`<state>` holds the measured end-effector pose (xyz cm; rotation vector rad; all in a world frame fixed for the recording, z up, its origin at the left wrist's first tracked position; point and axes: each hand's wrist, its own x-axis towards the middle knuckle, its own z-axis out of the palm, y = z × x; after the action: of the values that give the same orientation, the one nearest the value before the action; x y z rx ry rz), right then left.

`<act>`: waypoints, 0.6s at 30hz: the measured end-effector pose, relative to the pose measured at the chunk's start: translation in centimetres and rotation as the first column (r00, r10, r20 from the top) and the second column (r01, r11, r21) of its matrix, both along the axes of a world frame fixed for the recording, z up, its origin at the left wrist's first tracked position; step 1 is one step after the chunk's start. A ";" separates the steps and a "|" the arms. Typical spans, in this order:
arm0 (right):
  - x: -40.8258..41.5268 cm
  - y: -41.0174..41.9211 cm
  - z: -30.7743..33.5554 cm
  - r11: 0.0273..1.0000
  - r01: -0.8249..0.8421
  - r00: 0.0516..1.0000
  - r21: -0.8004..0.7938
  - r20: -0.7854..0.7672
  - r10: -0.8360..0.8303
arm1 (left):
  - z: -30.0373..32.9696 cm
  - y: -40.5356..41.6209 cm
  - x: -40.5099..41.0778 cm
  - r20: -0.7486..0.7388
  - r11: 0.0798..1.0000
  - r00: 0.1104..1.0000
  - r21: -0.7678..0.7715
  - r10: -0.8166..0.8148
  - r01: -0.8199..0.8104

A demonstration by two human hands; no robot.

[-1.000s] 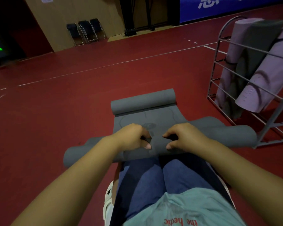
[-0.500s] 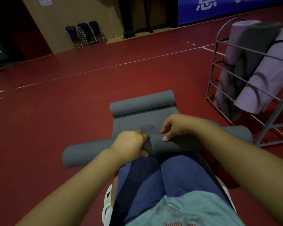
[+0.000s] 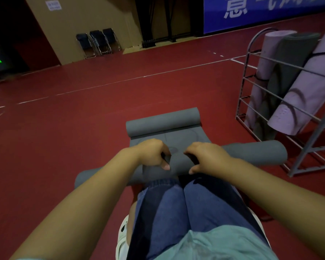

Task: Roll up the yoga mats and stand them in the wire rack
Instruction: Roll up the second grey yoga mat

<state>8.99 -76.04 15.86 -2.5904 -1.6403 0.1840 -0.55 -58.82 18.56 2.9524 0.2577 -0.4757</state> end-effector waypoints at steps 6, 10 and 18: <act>0.6 0.5 -0.9 1.000 0.006 0.999 0.025 0.035 -0.007 | 0.0 1.6 0.8 -0.016 0.991 0.998 -0.118 0.058 -0.059; 1.6 1.5 0.2 1.000 -0.016 1.000 -0.006 -0.008 0.016 | -0.3 1.7 0.3 0.083 0.995 0.995 -0.081 0.061 -0.054; 3.2 2.7 1.5 0.994 -0.064 0.991 -0.092 -0.124 0.052 | -3.1 0.2 -2.3 0.190 0.964 0.980 0.267 -0.062 0.009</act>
<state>12.14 -73.37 17.31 -2.5429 -1.7053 0.4246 -2.83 -58.58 15.42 3.2403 0.2639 -0.1588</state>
